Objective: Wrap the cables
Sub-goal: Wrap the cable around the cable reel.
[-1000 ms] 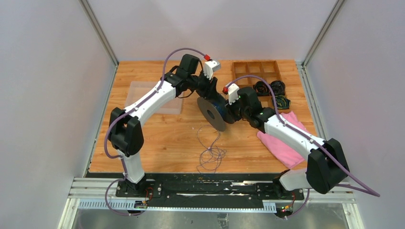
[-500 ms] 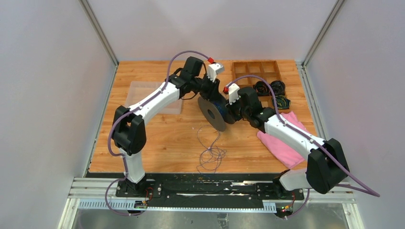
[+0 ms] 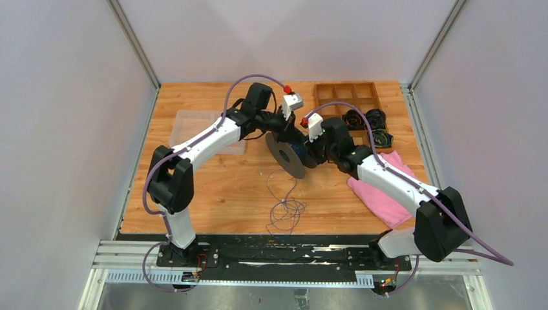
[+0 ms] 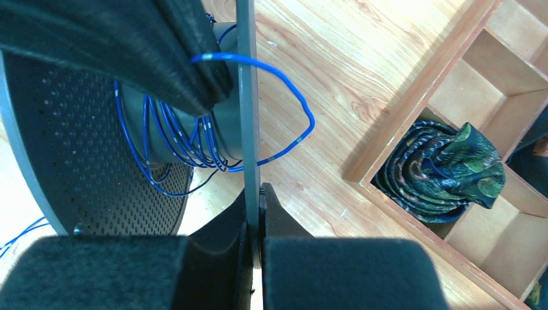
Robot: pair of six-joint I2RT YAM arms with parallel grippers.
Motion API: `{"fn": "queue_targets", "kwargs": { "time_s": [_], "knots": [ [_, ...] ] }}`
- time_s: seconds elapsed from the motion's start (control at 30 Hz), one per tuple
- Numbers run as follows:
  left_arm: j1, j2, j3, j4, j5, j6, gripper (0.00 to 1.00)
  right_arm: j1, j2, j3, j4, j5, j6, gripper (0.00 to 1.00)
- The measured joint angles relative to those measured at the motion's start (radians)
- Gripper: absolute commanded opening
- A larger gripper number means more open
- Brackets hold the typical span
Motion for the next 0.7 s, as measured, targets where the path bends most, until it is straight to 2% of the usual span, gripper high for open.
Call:
{"fn": "queue_targets", "kwargs": {
  "time_s": [0.3,0.47,0.7],
  "knots": [
    [0.001,-0.064,-0.061,0.021,0.079,0.143,0.00,-0.011,0.006,0.003,-0.008,-0.022,0.001,0.03],
    [0.001,-0.064,-0.039,-0.039,0.084,0.255,0.00,-0.033,0.007,0.010,-0.021,-0.067,0.001,0.12],
    [0.001,-0.064,-0.024,-0.118,0.055,0.367,0.00,-0.095,0.004,0.012,-0.029,-0.139,-0.003,0.31]
  ]
}}
